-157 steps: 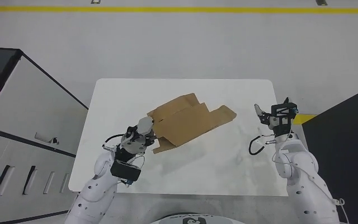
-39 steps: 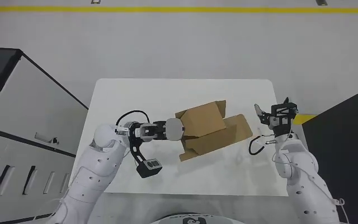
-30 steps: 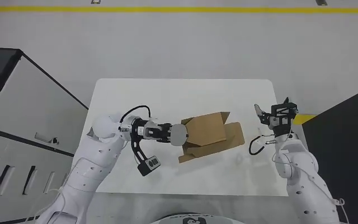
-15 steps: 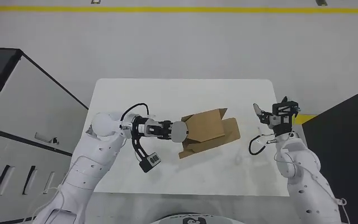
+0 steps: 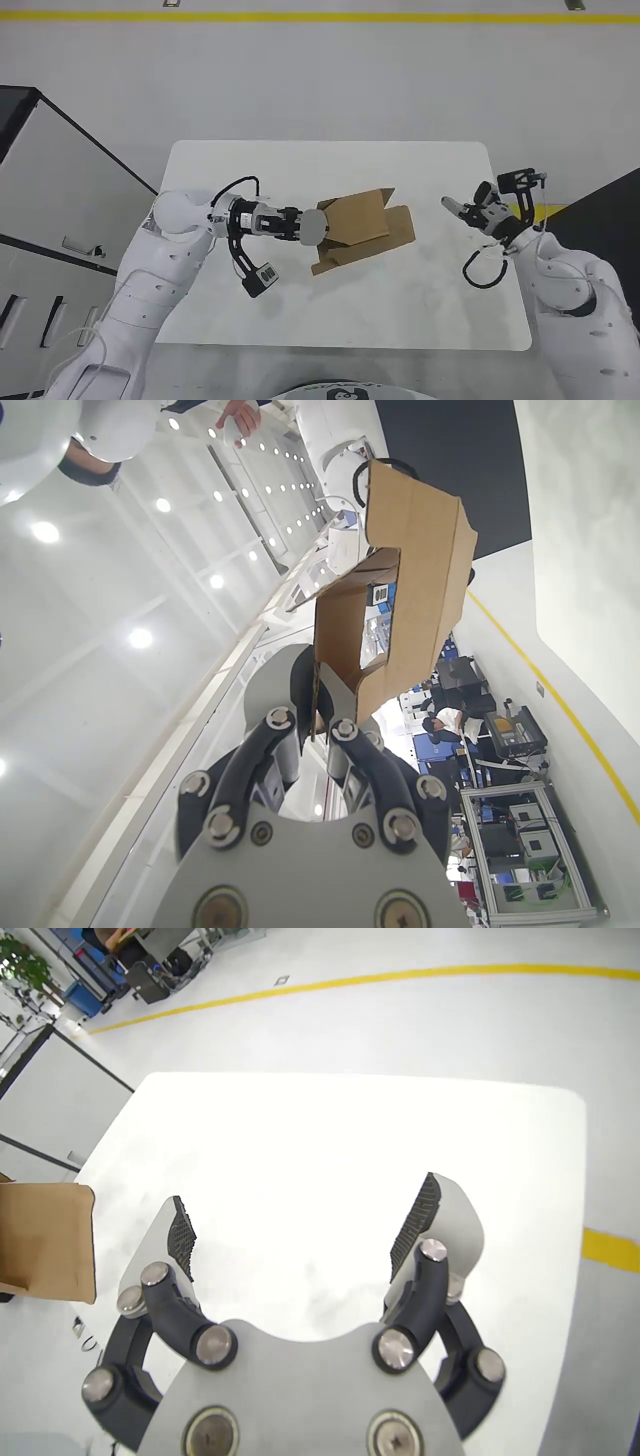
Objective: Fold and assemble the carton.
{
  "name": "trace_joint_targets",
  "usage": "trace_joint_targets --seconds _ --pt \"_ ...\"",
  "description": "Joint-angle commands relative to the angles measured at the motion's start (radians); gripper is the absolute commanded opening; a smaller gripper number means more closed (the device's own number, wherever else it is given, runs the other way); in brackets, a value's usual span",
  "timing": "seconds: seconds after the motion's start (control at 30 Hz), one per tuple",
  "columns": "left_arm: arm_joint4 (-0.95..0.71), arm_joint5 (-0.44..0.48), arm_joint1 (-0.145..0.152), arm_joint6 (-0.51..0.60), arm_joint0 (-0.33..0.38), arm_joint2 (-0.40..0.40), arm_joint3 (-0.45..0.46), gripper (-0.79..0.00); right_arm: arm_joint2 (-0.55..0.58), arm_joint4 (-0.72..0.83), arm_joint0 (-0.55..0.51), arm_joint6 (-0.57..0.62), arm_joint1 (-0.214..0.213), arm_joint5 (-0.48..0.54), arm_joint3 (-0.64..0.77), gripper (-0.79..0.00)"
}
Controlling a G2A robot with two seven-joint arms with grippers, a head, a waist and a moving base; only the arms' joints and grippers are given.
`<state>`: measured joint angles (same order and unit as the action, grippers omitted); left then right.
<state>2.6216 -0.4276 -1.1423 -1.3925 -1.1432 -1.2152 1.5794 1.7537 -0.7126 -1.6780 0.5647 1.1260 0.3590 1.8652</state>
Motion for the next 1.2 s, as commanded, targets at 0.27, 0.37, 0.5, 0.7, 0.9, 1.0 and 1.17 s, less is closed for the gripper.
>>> trace_joint_targets --seconds 0.27,0.37,0.5,0.7,0.9,1.0,1.17 --pt "-0.068 0.007 0.009 -0.007 -0.019 0.015 0.017 -0.785 0.032 0.695 0.082 0.344 -0.012 -0.006 -0.135 0.0" --pt "-0.07 0.011 0.014 -0.011 -0.023 0.016 0.018 -0.785 0.045 0.822 0.114 0.455 -0.02 -0.037 -0.172 0.0" --pt "-0.079 0.008 0.021 -0.008 -0.025 0.018 0.017 -0.785 0.053 0.936 0.157 0.564 -0.03 -0.078 -0.227 0.0" --pt "-0.082 0.017 0.027 -0.017 -0.016 0.038 0.013 -0.785 0.036 1.065 0.19 0.654 -0.035 -0.127 -0.279 0.0" --pt "-0.084 0.019 0.027 -0.009 -0.018 0.038 0.015 -0.785 0.036 1.065 0.19 0.654 -0.035 -0.127 -0.279 0.0" --pt "-0.088 0.029 0.028 0.031 -0.029 0.042 0.027 -0.785 0.006 1.292 0.19 0.7 -0.026 -0.189 -0.291 0.0" --pt "-0.113 0.021 0.031 0.037 -0.031 0.037 0.019 -0.785 -0.005 1.478 0.22 0.829 -0.028 -0.248 -0.325 0.0"
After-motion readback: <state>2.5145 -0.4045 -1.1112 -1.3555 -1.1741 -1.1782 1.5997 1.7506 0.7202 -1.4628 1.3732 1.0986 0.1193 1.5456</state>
